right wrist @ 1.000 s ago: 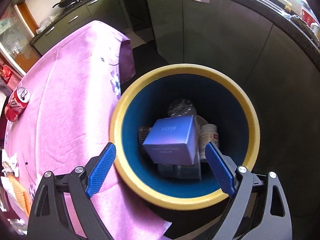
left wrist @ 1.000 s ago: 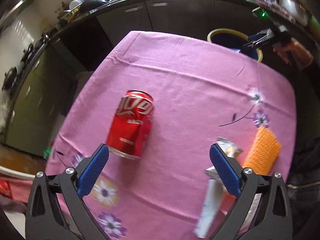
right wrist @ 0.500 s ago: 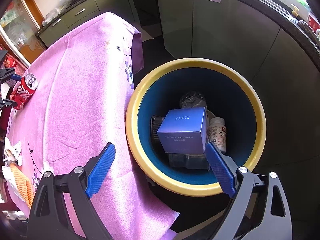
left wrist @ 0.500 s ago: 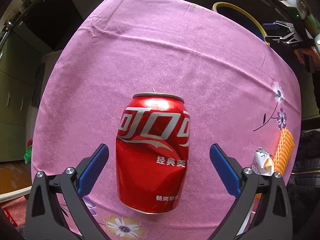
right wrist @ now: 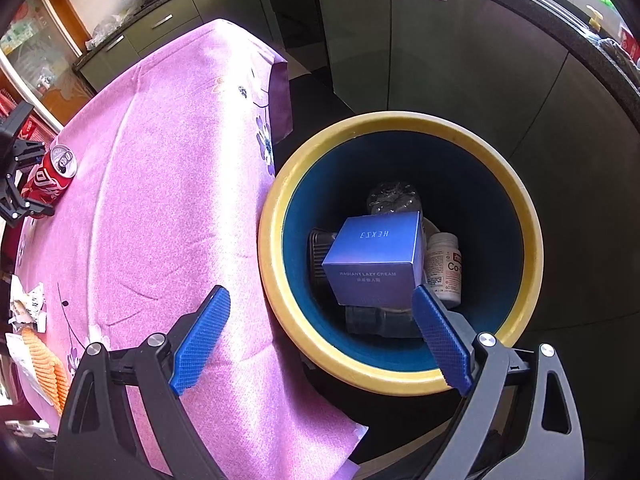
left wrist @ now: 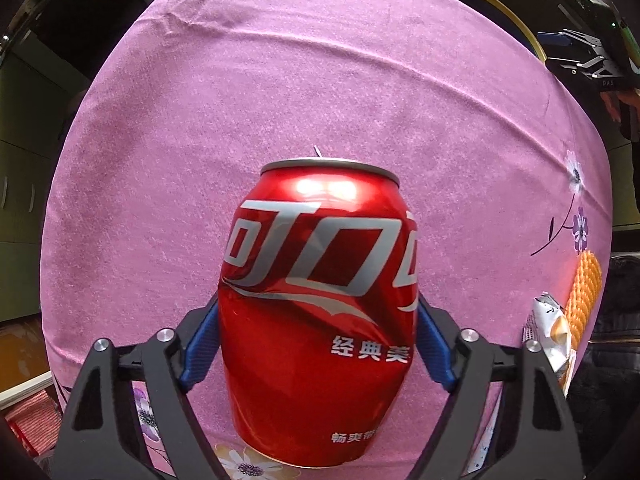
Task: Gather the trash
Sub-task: 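Grasp the crushed red Coca-Cola can with the left gripper and lift, then carry the can over the bin with the left gripper and drop it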
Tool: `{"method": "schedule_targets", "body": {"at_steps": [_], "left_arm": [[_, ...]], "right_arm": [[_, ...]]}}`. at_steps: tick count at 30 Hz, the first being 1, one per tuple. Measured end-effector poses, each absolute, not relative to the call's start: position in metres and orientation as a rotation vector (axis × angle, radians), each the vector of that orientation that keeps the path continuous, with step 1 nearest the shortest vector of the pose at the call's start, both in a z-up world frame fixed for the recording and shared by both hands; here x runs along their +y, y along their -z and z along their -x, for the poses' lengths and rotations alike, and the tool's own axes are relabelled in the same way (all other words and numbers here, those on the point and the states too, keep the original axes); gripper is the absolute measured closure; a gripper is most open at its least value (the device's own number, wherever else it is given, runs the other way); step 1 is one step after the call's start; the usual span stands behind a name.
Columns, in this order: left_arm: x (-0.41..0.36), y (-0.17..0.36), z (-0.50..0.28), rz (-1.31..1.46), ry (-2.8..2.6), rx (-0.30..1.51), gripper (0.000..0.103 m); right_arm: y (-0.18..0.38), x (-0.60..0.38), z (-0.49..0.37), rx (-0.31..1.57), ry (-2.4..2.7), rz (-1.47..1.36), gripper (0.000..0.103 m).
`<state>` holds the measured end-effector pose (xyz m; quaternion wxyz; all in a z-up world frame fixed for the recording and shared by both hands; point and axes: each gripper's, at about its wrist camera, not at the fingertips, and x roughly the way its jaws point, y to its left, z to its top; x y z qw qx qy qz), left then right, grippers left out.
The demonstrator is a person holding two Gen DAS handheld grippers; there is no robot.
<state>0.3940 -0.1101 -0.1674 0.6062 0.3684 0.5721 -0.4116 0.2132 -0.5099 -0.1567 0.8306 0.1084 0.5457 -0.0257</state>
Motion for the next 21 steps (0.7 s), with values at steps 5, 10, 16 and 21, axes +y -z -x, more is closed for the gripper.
{"method": "schedule_targets", "body": {"at_steps": [5, 10, 16, 21], "left_arm": [[-0.111, 0.166, -0.398, -0.806, 0.939, 1.317, 0.035], [-0.104, 0.164, -0.393, -0.791, 0.939, 1.311, 0.036], [-0.105, 0.15, -0.384, -0.804, 0.933, 1.267, 0.036], [-0.106, 0.121, -0.364, -0.788, 0.886, 1.17, 0.036]], "right_arm": [[0.153, -0.505, -0.213, 1.15, 0.042, -0.228, 0.012], [0.148, -0.502, -0.212, 1.139, 0.036, -0.224, 0.012], [0.141, -0.501, -0.208, 1.126, 0.04, -0.221, 0.012], [0.134, -0.501, -0.204, 1.114, 0.046, -0.218, 0.012]]}}
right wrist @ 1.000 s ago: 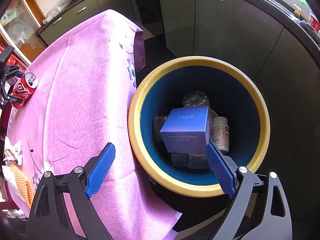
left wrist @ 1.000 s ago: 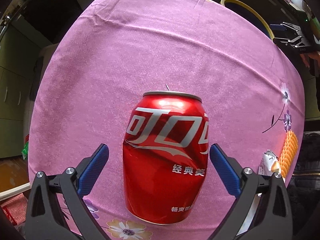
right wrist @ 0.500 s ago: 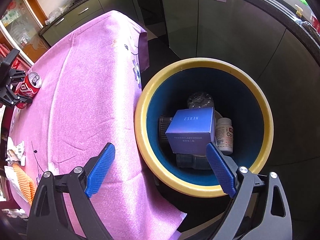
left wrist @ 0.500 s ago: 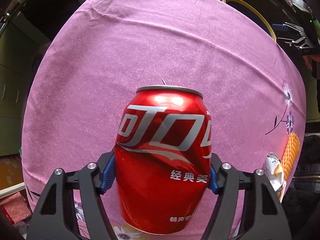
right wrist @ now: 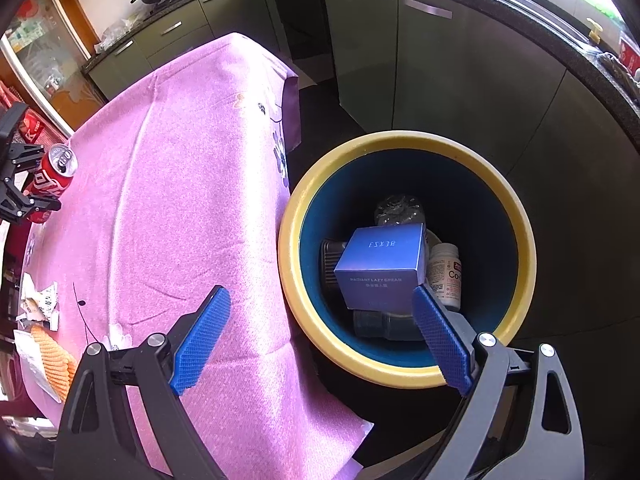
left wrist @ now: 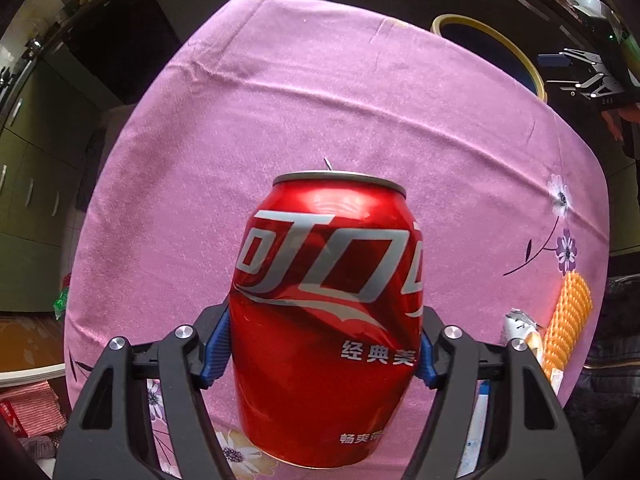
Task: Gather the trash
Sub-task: 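Carry the can over the bin with the left gripper and drop it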
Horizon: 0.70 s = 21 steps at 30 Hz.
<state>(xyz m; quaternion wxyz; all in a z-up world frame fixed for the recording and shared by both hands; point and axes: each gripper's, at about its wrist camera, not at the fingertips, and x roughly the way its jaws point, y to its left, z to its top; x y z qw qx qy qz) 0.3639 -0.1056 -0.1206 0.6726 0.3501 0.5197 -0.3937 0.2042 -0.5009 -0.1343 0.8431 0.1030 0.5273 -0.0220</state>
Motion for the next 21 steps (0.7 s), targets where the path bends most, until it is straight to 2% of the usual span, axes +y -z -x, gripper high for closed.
{"method": "schedule_targets", "body": {"at_steps": [6, 12, 21], "left_arm": [[-0.126, 0.073, -0.325, -0.722, 0.899, 1.052, 0.036], [-0.187, 0.042, -0.277, -0.655, 0.953, 1.024, 0.036], [-0.297, 0.048, -0.244, -0.687, 1.049, 1.075, 0.036]], "right_arm": [[0.12, -0.506, -0.194, 1.078, 0.053, -0.229, 0.012], [0.105, -0.515, -0.178, 1.038, 0.061, -0.248, 0.012], [0.085, -0.551, -0.117, 0.951, 0.102, -0.262, 0.012]]}}
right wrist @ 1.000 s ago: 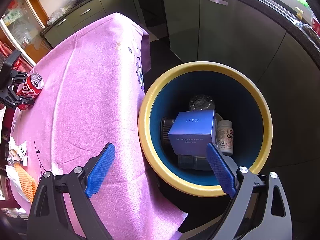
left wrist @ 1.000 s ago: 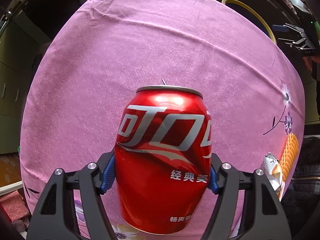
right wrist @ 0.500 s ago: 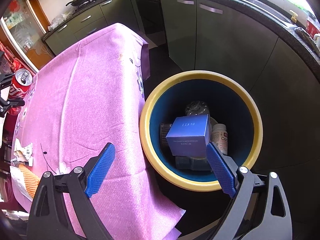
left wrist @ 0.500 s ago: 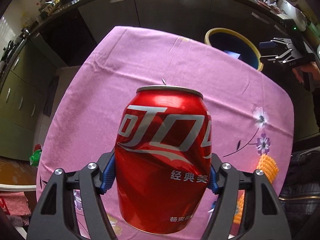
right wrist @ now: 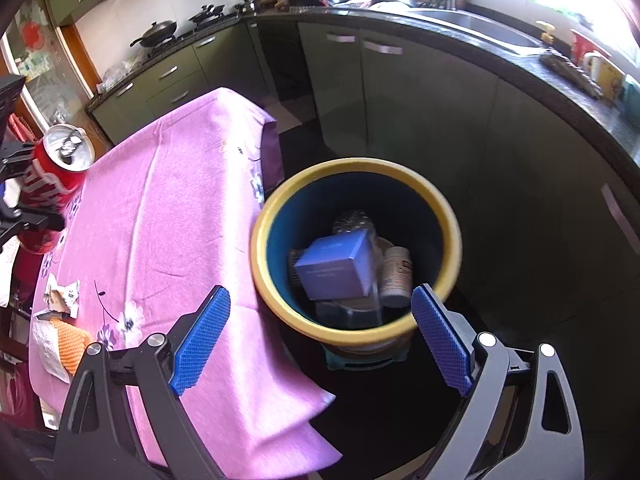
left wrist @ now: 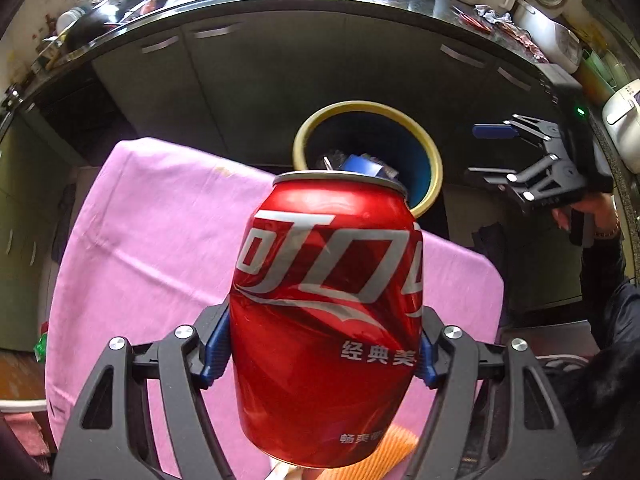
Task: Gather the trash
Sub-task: 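Carry the can over the bin with the left gripper and drop it, then grasp the crumpled snack wrapper with the right gripper and lift it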
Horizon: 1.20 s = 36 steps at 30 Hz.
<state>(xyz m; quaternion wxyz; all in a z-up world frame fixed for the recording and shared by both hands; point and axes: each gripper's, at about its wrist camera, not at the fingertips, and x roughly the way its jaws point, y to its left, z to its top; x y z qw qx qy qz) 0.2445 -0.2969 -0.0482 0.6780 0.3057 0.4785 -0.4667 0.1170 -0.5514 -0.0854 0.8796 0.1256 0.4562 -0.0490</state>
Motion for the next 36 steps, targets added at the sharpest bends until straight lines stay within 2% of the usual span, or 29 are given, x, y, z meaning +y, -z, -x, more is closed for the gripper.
{"method": "schedule_targets", "body": {"at_steps": [9, 16, 18, 19, 25, 27, 36], "left_arm": [[-0.433, 0.094, -0.255, -0.661, 1.109, 1.126, 0.036], [-0.497, 0.142, -0.27, -0.613, 1.083, 1.205, 0.035], [-0.508, 0.152, -0.273, -0.607, 1.071, 1.23, 0.023], [-0.511, 0.153, -0.274, -0.612, 1.057, 1.224, 0.022], [-0.489, 0.115, -0.258, -0.548, 1.11, 1.176, 0.022], [-0.467, 0.094, -0.25, -0.487, 1.133, 1.156, 0.017], [-0.312, 0.029, -0.207, -0.347, 1.016, 0.981, 0.013]], "right_arm": [[0.077, -0.589, -0.066, 0.906, 0.15, -0.276, 0.01], [0.083, -0.595, -0.058, 0.916, 0.124, -0.287, 0.01], [0.085, -0.594, -0.059, 0.92, 0.123, -0.289, 0.01], [0.085, -0.595, -0.059, 0.922, 0.122, -0.29, 0.01], [0.086, -0.591, -0.059, 0.916, 0.113, -0.293, 0.01], [0.087, -0.589, -0.061, 0.918, 0.104, -0.293, 0.01], [0.09, -0.557, -0.077, 0.954, 0.038, -0.233, 0.01]]}}
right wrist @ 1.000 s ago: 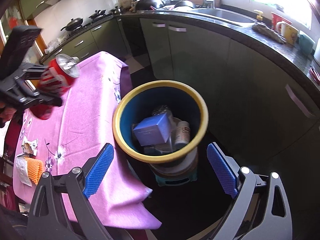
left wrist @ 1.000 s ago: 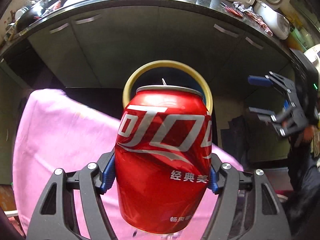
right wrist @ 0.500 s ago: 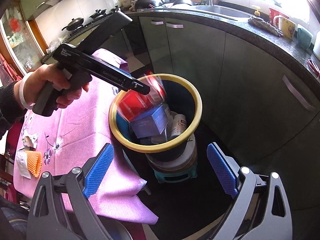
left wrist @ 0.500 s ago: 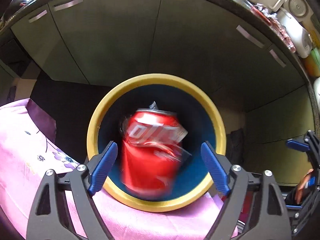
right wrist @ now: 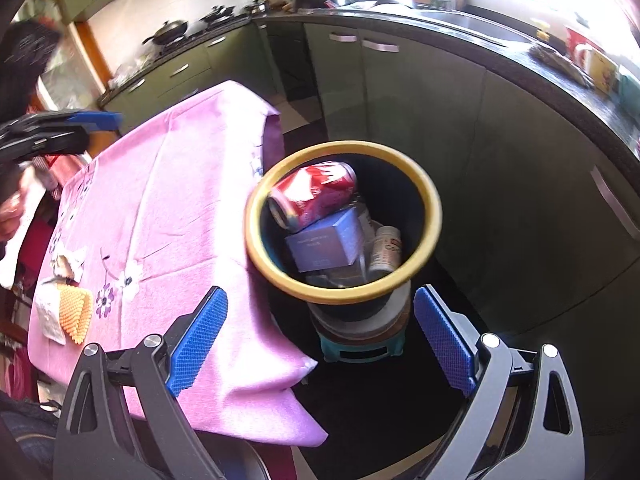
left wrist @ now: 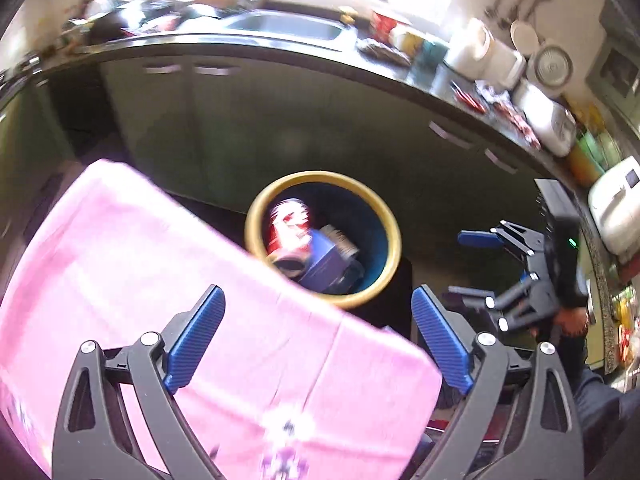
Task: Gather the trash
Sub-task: 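Grasp the crumpled snack wrapper with the right gripper and lift it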
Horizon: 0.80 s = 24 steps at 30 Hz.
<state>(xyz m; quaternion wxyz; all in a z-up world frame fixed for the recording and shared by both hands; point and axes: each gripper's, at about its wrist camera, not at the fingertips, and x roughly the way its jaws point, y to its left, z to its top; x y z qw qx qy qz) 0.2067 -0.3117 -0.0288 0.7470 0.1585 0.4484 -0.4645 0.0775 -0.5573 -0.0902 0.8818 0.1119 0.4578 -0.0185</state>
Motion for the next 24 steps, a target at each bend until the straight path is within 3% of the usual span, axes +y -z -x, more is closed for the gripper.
{"method": "schedule_targets", "body": {"at_steps": [8, 16, 24], "left_arm": [[-0.154, 0.018, -0.172, -0.166, 0.807, 0.962, 0.011], [-0.044, 0.028, -0.133, -0.055, 0.578, 0.928, 0.01], [0.017, 0.053, -0.103, 0.035, 0.471, 0.948, 0.01]], "right_arm": [[0.084, -0.48, -0.108, 0.987, -0.199, -0.095, 0.01], [0.085, -0.374, -0.155, 1.031, -0.534, -0.017, 0.01], [0.075, -0.265, -0.193, 0.959, -0.871, 0.224, 0.026]]}}
